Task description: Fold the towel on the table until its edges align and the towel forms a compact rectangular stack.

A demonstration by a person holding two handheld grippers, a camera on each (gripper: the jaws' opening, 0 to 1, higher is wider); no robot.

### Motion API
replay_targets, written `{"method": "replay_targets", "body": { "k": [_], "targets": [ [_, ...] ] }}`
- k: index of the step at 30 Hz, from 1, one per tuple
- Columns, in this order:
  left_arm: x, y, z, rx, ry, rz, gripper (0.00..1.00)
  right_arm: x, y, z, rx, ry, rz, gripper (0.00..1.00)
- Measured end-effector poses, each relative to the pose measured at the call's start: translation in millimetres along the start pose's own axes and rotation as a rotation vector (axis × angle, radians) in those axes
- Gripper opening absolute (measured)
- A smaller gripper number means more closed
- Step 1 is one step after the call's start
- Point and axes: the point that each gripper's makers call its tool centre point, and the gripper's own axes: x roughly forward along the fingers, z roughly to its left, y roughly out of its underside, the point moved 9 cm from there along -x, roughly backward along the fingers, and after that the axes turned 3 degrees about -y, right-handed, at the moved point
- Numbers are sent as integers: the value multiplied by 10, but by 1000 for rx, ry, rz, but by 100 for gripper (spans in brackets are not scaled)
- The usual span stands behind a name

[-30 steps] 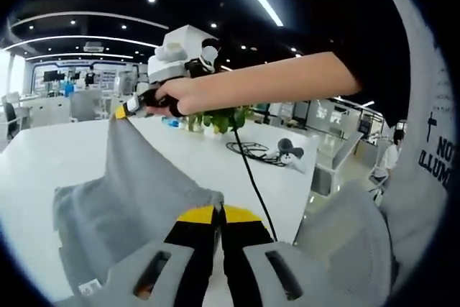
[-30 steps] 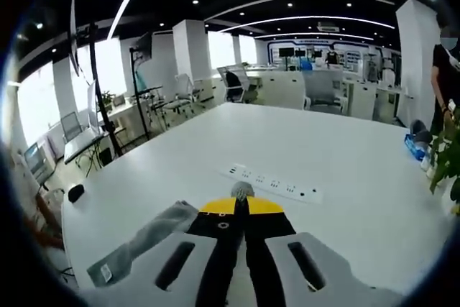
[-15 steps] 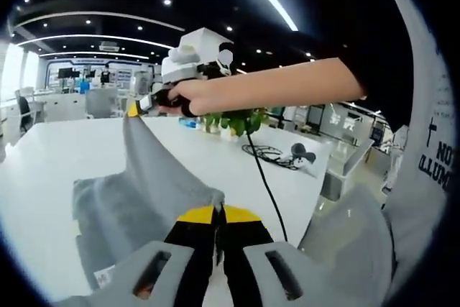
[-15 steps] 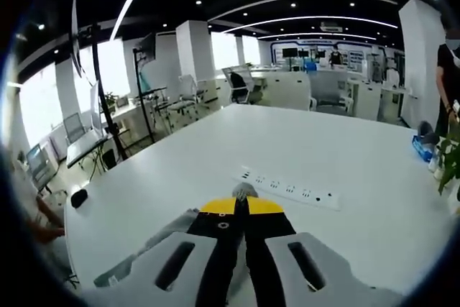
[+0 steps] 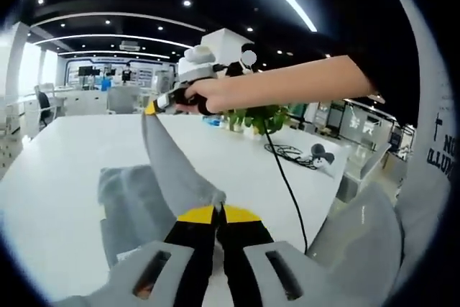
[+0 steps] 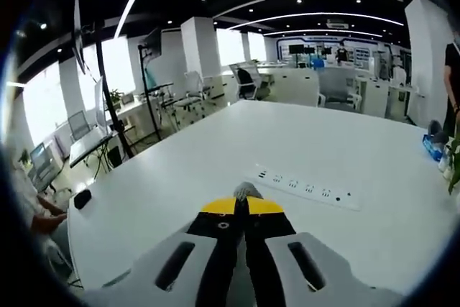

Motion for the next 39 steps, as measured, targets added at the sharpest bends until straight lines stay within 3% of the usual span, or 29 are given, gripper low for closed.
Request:
{"method": "replay_targets", "body": {
  "k": [9, 20, 23, 39],
  "targets": [
    [-131, 192, 203, -95, -109, 25, 3, 185, 66, 126, 8, -20, 22, 0],
    [-218, 417, 425, -197, -194, 56, 3, 493, 190, 277, 24, -41, 57, 0],
    [-214, 543, 493, -270, -206, 63, 3, 585, 251, 311, 31, -44, 71, 0],
    [-218, 999, 721, -363, -254, 134, 3, 911, 512, 433, 0, -45, 148, 0]
  ]
}}
